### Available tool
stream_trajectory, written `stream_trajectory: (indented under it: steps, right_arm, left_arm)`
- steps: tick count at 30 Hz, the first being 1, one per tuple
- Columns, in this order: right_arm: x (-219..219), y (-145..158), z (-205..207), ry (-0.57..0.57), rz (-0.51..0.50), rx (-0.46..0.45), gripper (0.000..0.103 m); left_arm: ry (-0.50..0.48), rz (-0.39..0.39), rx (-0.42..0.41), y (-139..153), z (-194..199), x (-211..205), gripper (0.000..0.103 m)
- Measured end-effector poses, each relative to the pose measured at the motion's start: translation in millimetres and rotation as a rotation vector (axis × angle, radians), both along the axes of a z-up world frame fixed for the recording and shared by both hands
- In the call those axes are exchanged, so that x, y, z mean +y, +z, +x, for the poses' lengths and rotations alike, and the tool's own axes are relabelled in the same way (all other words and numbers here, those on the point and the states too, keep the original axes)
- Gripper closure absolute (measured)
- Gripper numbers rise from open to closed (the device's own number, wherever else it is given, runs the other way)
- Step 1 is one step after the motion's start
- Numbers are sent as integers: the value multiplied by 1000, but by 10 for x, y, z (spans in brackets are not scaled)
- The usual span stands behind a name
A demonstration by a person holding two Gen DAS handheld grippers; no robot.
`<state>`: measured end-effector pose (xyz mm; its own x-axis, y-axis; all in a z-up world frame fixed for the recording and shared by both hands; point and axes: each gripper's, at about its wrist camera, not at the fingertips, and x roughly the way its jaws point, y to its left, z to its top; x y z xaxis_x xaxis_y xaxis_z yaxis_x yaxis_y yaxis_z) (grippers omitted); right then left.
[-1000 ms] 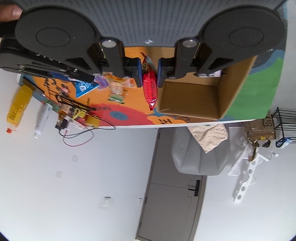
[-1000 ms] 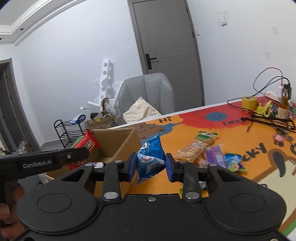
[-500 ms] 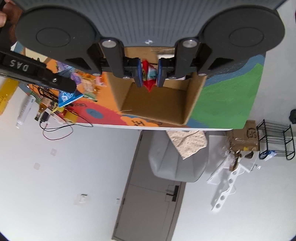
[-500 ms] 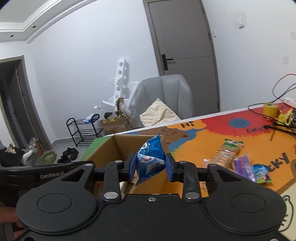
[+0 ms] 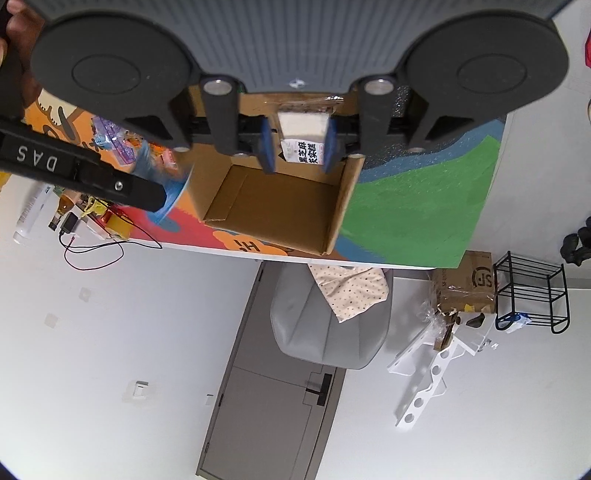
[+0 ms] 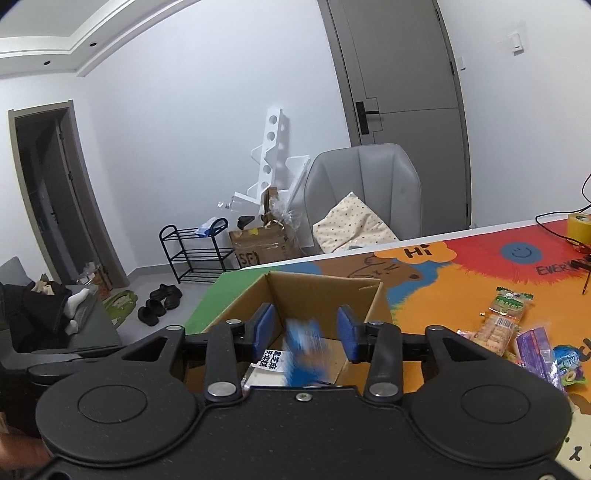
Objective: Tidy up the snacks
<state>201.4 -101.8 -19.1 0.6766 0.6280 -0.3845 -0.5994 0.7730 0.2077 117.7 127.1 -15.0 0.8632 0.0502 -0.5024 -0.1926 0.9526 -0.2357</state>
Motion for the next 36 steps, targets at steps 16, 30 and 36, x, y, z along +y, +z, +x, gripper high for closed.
stream_trajectory:
  steps: [16,30,36]
  right_arm:
    - [-643,-183,-121,-137,-1,61,33]
    - [-1197,-257,-209,-235,-8,77,18]
    - [-1370,-305,-205,-266,-14,92,11]
  left_arm:
    - [-30,15,-23,52,-8,-244,16]
    - [-133,46,-13,68,44,-769,7]
    - [-181,52,-6,67,72,-993,6]
